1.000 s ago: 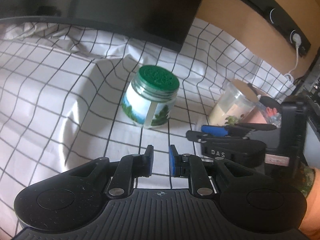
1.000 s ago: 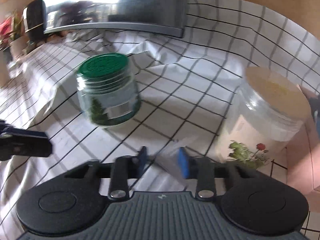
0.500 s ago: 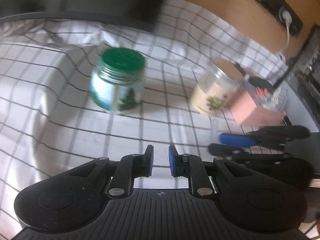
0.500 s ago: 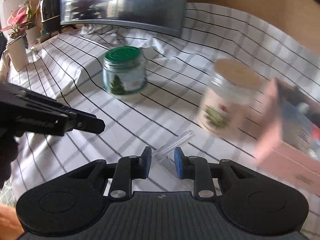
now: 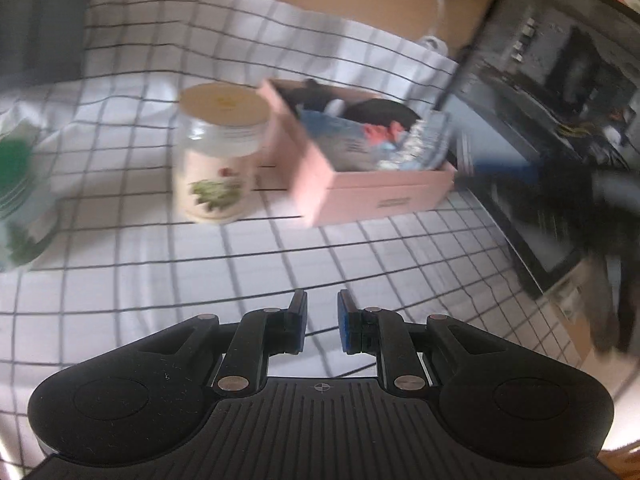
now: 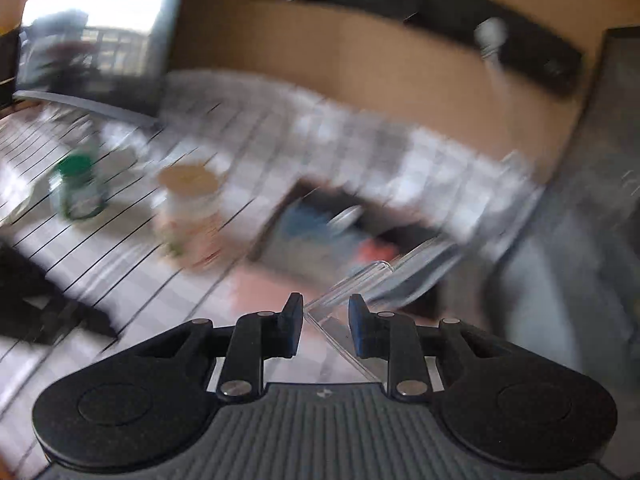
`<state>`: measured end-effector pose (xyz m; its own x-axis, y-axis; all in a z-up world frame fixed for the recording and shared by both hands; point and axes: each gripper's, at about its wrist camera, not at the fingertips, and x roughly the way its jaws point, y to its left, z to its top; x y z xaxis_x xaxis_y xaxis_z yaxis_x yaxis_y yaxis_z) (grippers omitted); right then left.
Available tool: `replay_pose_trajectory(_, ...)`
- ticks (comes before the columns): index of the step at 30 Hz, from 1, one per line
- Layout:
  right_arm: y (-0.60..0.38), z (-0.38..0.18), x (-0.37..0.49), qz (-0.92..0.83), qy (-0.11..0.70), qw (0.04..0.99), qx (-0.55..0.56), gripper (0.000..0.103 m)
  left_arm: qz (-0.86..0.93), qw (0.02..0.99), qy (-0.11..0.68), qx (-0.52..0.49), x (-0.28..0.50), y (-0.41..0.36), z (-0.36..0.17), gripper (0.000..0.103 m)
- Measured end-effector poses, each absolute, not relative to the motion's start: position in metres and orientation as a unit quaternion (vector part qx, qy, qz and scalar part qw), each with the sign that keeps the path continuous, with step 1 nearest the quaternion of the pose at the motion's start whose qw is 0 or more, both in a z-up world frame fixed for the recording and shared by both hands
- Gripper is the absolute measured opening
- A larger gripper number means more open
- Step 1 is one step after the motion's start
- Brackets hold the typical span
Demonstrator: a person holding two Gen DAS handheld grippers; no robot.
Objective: Organize soft objects
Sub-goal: 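Lower the clear strip into the pink box and open the right tool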
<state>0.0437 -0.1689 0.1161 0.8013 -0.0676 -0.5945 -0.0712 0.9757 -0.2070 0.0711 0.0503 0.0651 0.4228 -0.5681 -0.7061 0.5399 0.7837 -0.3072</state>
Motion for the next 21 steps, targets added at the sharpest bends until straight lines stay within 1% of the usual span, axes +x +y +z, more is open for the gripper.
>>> replay_pose_trajectory(3,-0.192,0.129,0.073,-0.015,0.297,0.95,-0.1,0.024,-0.324,0.845,0.426,-0.005,0.067,0.044,0.065,0.018)
replay_pose_trajectory(6,-0.208,0.136,0.11,-0.019,0.295,0.953,-0.074,0.024,-0.317,0.85,0.422,0.005,0.062,0.044,0.068,0.018)
replay_pose_trajectory(9,-0.214,0.132,0.15,-0.018,0.299,0.952,-0.059,0.024,-0.302,0.857,0.417,0.011,0.061,0.05,0.07,0.018)
replay_pose_trajectory(11,-0.215,0.122,0.179,-0.017,0.319,0.946,-0.05,0.025,-0.286,0.863,0.417,0.013,0.061,0.055,0.07,0.018)
replay_pose_trajectory(12,-0.215,0.117,0.19,-0.013,0.331,0.943,-0.04,0.029,-0.275,0.866,0.418,0.012,0.062,0.058,0.069,0.018)
replay_pose_trajectory(13,-0.215,0.112,0.2,-0.006,0.342,0.939,-0.028,0.041,-0.266,0.867,0.421,0.011,0.063,0.062,0.069,0.018)
replay_pose_trajectory(15,-0.213,0.105,0.207,-0.004,0.352,0.936,-0.019,0.055,-0.25,0.869,0.428,0.007,0.064,0.071,0.066,0.018)
replay_pose_trajectory(18,-0.205,0.104,0.194,-0.006,0.351,0.936,-0.014,0.056,-0.232,0.87,0.436,0.015,0.068,0.082,0.06,0.018)
replay_pose_trajectory(21,-0.203,0.11,0.173,-0.012,0.343,0.939,0.005,0.063,-0.218,0.868,0.446,0.016,0.072,0.091,0.052,0.018)
